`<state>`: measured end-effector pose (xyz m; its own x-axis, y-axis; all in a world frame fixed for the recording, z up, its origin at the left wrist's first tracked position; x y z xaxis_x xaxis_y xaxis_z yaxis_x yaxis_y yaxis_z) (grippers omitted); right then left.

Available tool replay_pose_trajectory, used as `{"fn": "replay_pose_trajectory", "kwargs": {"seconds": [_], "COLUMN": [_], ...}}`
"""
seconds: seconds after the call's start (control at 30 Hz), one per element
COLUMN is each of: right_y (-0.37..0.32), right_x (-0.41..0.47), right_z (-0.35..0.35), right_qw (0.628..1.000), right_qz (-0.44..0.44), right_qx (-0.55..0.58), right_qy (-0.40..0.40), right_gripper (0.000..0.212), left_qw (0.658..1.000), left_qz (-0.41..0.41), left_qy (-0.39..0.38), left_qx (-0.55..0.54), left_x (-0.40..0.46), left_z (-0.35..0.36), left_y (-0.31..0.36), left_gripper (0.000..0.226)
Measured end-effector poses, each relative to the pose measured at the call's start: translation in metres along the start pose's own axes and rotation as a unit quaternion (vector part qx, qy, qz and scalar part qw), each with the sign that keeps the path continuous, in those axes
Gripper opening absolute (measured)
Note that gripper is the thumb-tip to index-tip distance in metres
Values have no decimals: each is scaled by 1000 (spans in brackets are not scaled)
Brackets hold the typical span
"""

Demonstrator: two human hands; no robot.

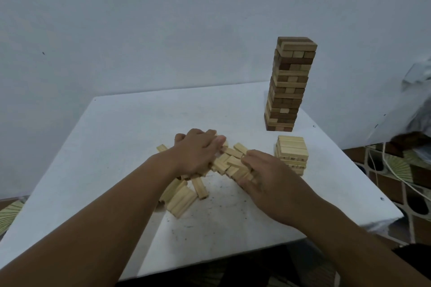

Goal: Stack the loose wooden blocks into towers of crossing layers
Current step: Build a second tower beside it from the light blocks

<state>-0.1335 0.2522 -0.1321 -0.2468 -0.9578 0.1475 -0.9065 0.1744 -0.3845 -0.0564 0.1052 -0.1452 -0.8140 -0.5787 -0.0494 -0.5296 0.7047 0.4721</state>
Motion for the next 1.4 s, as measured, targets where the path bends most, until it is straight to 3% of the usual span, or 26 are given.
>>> {"fn": "replay_pose_trajectory", "kwargs": {"seconds": [0.1, 0.3, 0.4, 0.53, 0.7, 0.87, 1.1, 1.4], "right_y": [-2, 5, 14, 3, 5, 5, 2, 2], "right_x": [-9, -23, -29, -19, -8, -5, 3, 6], "right_z": [-1, -10, -16, -13, -7, -6, 0, 2], "right_qw": [1000, 998, 994, 993, 993, 992, 996, 998], "right_qz": [-11, -5, 34, 40, 57, 49, 50, 52], "right_qx": [-5, 23, 43, 82, 78, 93, 55, 38], "right_qy": [2, 64, 91, 81, 70, 69, 53, 30], "right_gripper": [47, 51, 62, 71, 70, 61, 68, 53], "left_qw": [998, 979, 983, 991, 989, 985, 984, 984], "left_qz": [12, 51, 73, 35, 47, 27, 35, -1], "left_qy": [66, 197, 168, 93, 125, 152, 161, 167], "left_qx": [-3, -22, 18, 89, 60, 81, 67, 69], "left_x": [-13, -49, -58, -48, -48, -52, -55, -58], "left_z": [-15, -33, -13, 15, 9, -4, -4, -8], "left_y": [2, 35, 57, 58, 60, 47, 45, 35], "left_gripper": [47, 15, 21, 33, 17, 32, 46, 33]}}
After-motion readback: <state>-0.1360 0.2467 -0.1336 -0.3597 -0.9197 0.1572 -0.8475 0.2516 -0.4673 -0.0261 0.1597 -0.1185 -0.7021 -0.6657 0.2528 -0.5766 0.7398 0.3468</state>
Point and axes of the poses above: each hand's wrist, its own x-axis towards the middle knuckle, its own z-axis out of the palm, y = z × x, the point moved 10 cm from there along x, towards the middle knuckle, and after that the axes turned 1 degree about -x, right-handed, at the moved point
